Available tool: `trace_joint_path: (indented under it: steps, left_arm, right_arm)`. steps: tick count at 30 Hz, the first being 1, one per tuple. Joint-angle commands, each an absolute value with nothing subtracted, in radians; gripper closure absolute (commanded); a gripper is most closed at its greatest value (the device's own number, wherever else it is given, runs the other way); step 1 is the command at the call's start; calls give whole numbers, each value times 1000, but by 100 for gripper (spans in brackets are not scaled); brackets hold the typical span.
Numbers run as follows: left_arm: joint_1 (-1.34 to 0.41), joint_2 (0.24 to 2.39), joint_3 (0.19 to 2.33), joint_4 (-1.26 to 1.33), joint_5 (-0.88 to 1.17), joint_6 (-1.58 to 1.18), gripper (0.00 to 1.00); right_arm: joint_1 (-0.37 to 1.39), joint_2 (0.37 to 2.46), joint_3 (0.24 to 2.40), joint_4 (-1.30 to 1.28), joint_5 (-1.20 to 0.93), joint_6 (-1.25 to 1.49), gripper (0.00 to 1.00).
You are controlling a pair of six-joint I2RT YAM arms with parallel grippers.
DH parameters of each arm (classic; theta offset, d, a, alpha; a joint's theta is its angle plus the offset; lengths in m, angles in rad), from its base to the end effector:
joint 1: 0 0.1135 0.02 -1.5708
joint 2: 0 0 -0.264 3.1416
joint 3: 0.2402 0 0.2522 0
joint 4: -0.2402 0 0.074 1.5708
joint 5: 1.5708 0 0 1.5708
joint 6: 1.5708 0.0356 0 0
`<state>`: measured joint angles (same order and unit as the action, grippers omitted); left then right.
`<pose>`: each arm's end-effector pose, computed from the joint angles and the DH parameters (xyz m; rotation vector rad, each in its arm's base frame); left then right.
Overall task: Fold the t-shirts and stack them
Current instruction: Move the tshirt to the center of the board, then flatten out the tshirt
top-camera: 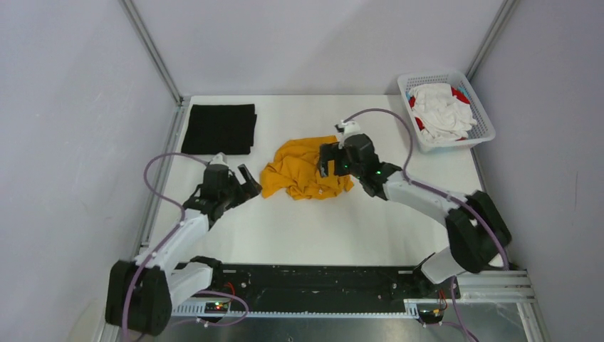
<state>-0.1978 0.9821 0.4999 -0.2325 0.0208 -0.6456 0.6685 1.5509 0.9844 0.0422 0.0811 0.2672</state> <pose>0.1970 -0.0402 0.2008 -0.5063 2.2730 -0.4570 0.2752 0.2137 0.2418 -0.3755 2.0962 0.4768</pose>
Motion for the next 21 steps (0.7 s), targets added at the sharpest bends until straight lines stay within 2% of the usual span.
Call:
trace_joint_path:
  steps: [1,5,11,16,18,19,20,21]
  left_arm:
    - [-223,1123,597,-177,8,-622,2]
    - [-223,1283,666,-121,51,-610,2]
    - [-233,1534,792,-74,148,-608,0]
    - [-265,1676,870,-70,190,-604,13]
    - [-277,1702,883,-68,189,-604,27]
    - [-280,1716,886,-66,189,-600,41]
    - [-287,1723,895,-67,183,-598,49]
    - [-290,1735,900,-66,181,-593,70]
  right_arm:
    - [654,1356,900,45,153,332,1]
    - [645,1289,794,77,150,329,1]
    - [649,1362,783,189,75,305,0]
    - [655,1500,841,269,115,270,1]
    - [662,1565,885,264,160,265,2]
    - [671,1609,920,259,185,265,3]
    - [677,1631,939,240,237,267,6]
    - [686,1671,972,230,257,262,9]
